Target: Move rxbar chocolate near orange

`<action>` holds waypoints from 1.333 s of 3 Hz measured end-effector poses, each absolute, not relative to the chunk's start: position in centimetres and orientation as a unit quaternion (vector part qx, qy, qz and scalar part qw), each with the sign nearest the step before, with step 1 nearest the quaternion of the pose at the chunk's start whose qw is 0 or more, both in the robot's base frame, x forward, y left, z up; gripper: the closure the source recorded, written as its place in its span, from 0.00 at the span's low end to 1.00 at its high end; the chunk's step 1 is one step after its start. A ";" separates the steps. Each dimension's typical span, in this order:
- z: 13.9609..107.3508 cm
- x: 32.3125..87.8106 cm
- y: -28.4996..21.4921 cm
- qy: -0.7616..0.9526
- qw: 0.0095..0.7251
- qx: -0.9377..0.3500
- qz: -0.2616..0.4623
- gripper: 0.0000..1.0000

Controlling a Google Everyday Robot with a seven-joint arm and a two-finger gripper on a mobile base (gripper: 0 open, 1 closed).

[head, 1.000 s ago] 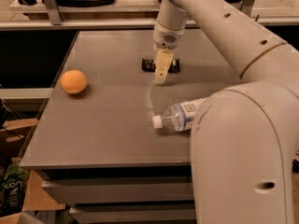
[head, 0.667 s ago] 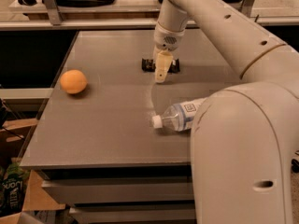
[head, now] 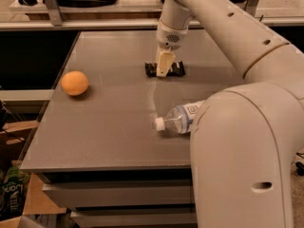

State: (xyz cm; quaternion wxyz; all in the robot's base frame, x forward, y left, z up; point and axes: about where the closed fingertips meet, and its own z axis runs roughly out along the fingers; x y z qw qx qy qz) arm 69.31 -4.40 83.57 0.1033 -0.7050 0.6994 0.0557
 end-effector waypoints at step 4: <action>89.3 69.3 -2.3 0.657 0.162 -0.736 0.011 1.00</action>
Offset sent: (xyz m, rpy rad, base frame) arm -0.0021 0.0011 0.0597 0.0168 -0.1344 0.0479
